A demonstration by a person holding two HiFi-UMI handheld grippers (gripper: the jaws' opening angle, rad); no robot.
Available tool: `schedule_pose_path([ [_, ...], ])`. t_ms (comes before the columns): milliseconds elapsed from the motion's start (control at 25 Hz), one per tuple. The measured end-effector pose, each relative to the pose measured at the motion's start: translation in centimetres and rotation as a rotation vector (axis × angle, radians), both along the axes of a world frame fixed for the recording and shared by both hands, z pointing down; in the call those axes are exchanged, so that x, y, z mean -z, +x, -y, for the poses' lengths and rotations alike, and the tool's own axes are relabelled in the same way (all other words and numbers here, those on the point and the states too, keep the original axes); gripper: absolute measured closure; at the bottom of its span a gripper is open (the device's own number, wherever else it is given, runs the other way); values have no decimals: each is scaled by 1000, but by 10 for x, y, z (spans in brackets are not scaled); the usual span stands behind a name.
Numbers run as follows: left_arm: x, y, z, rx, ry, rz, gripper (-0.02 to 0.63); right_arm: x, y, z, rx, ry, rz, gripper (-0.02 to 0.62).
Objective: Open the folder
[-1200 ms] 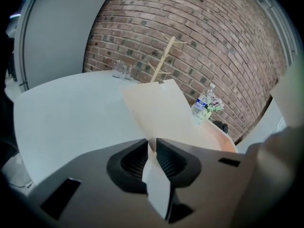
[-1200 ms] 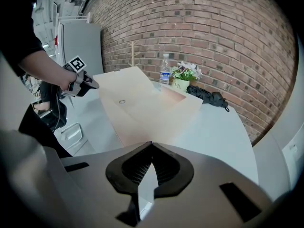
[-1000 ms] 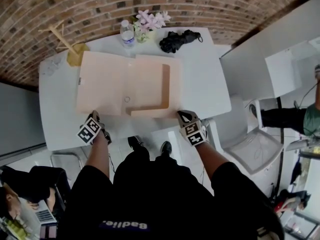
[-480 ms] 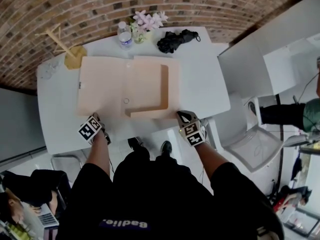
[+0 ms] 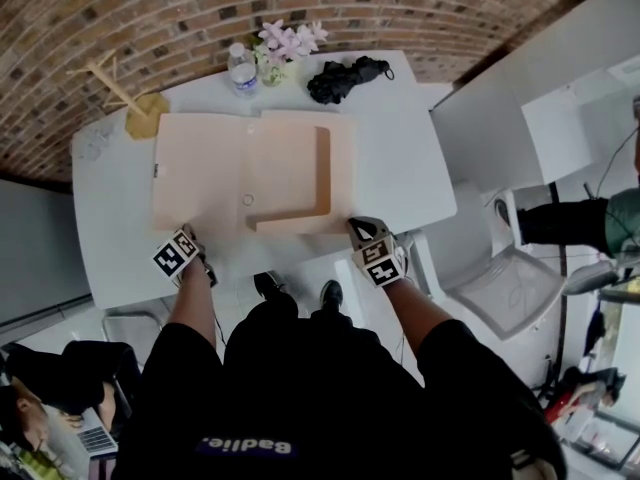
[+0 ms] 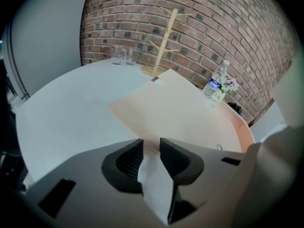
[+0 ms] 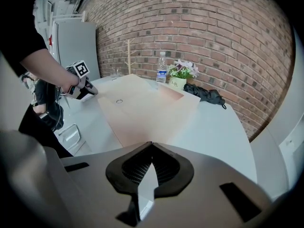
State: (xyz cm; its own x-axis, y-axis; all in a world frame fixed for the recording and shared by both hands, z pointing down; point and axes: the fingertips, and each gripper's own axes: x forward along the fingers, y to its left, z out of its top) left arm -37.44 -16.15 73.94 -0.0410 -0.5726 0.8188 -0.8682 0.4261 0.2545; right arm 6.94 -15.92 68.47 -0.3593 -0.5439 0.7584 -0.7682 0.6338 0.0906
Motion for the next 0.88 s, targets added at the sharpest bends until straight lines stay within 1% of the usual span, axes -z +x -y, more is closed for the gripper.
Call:
schedule_pose_path([
  [280,12,1,1,9,31,-13,502,-2,0,1,-7,-17,8,567],
  [640,36,6,0,-7,77,-16,503,-4,1,2,-20,-48,32,566],
  [880,55,13,-1,-15,116,-21,511,-5,0,0,-7,-61,41,566],
])
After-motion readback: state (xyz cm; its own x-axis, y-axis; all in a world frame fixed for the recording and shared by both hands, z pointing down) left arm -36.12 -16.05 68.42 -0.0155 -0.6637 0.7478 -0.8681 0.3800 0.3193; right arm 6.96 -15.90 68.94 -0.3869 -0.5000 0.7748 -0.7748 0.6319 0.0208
